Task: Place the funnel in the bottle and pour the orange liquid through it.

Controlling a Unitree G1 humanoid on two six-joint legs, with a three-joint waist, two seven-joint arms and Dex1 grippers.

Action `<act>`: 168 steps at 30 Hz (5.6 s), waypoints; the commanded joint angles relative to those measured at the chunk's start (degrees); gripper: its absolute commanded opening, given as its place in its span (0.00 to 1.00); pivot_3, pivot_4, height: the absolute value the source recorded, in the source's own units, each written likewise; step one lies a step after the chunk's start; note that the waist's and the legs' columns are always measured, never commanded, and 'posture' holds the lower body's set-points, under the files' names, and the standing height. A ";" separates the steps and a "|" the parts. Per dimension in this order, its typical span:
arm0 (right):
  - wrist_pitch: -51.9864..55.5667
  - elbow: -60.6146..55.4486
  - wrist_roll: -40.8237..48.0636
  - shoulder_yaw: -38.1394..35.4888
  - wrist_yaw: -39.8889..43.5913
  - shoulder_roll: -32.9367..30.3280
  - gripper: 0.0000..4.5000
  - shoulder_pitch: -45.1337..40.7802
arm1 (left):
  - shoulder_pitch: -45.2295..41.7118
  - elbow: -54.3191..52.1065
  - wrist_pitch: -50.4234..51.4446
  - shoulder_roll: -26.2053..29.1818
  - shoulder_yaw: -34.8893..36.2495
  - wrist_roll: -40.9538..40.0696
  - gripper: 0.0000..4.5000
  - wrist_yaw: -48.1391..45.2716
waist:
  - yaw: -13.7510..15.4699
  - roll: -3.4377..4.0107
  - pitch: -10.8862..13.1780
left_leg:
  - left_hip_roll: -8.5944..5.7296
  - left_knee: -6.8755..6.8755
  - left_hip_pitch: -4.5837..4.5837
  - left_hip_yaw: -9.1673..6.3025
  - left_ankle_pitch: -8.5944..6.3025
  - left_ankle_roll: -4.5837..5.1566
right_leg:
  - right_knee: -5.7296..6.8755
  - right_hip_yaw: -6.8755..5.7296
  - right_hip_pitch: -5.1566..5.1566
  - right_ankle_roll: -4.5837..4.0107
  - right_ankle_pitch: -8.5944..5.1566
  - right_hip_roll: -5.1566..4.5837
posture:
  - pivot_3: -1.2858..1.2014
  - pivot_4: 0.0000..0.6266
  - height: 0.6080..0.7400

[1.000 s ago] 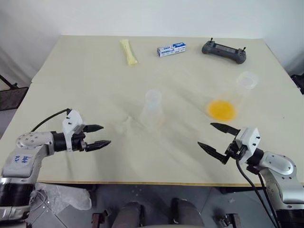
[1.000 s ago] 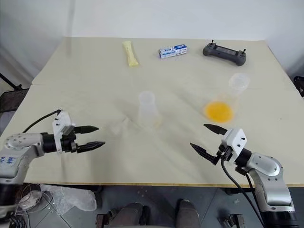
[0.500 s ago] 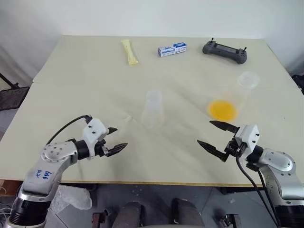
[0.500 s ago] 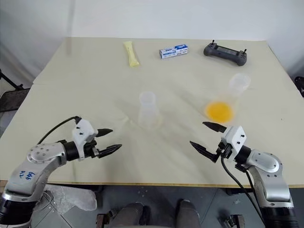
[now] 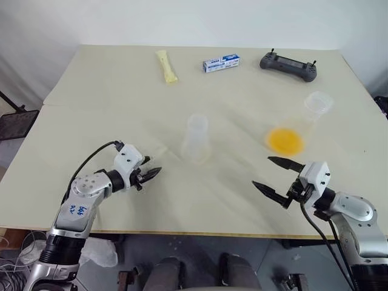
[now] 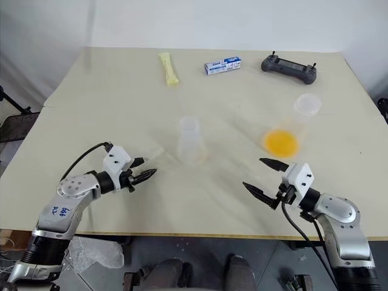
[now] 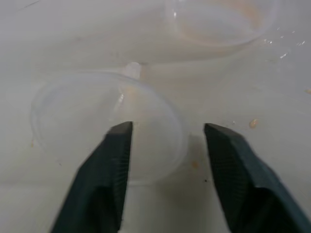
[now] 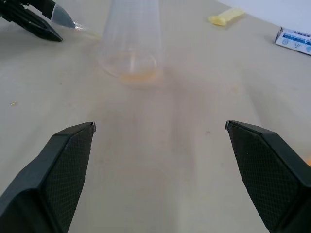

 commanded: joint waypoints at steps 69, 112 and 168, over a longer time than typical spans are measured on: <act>5.54 -8.91 5.26 0.37 -1.09 1.70 1.00 -10.89 | -68.95 70.83 -61.20 -2.46 -11.68 11.41 0.01 -54.77 | -0.01 -0.25 0.14 | -0.09 0.50 -1.01 0.25 0.08 0.17 | 0.63 -0.47 -0.93 0.06 0.03 -0.03 | 0.52 0.24 1.00; 8.80 -18.72 3.55 -9.08 -10.91 0.83 1.00 1.74 | -42.08 40.99 -28.29 4.28 -2.65 -11.67 1.00 -46.32 | -0.79 -0.21 0.11 | -0.06 0.55 -0.86 0.15 0.08 0.20 | 0.99 -0.31 -0.99 0.05 0.03 -0.06 | 0.52 0.24 1.00; 13.10 13.04 -2.09 -11.56 -25.03 2.40 1.00 -26.29 | -20.34 24.30 -22.17 -4.90 3.89 -12.28 1.00 -33.22 | -0.65 -0.23 0.06 | -0.15 0.55 -0.79 0.33 0.10 0.23 | 1.01 0.02 -1.03 0.05 0.03 -0.11 | 0.52 0.24 1.00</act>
